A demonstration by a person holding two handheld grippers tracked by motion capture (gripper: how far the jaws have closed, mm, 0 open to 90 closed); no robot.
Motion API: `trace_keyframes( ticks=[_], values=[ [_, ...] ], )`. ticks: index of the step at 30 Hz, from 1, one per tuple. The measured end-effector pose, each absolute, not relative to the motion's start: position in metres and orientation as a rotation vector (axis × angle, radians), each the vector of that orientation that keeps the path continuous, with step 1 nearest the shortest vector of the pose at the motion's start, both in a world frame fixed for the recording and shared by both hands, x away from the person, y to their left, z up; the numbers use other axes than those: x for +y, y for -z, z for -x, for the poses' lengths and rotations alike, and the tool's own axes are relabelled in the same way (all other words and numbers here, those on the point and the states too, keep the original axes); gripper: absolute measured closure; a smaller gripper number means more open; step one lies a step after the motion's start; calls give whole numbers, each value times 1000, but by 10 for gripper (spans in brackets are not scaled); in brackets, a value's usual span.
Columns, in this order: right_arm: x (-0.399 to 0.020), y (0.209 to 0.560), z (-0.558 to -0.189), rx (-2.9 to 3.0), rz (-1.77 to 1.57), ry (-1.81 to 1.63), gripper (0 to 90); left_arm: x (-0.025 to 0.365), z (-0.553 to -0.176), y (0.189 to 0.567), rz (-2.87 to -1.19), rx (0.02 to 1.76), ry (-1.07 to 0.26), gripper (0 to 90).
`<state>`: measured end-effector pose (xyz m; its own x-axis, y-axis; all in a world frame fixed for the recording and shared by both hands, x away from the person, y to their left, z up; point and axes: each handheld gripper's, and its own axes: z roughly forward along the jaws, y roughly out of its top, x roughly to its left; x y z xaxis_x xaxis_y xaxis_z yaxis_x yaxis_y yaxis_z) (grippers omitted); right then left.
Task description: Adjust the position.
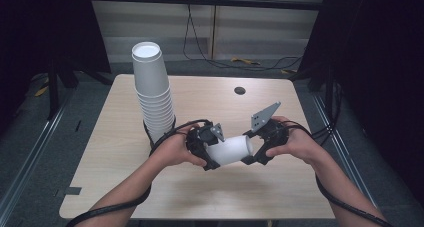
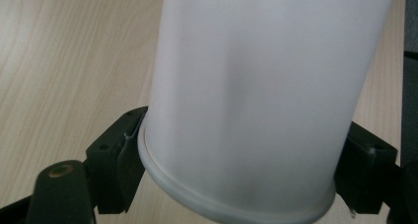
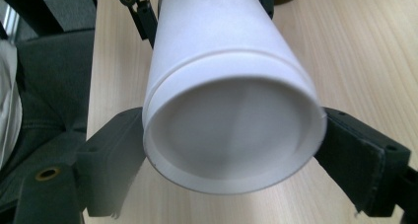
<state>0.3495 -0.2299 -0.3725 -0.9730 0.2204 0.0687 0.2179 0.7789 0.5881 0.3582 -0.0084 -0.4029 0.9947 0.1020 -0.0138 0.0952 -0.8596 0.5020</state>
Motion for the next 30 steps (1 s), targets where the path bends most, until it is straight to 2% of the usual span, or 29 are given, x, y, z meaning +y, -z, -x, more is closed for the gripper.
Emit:
trace_keyframes(
  ticks=[14, 30],
  values=[
    [-212, 363, -348, 2999, -308, -677, 143, -10, -360, 401, -2678, 147, -19, 186],
    [-198, 366, -346, 3050, -233, -546, 146, -16, -359, 401, -2738, 108, -26, 185]
  ],
)
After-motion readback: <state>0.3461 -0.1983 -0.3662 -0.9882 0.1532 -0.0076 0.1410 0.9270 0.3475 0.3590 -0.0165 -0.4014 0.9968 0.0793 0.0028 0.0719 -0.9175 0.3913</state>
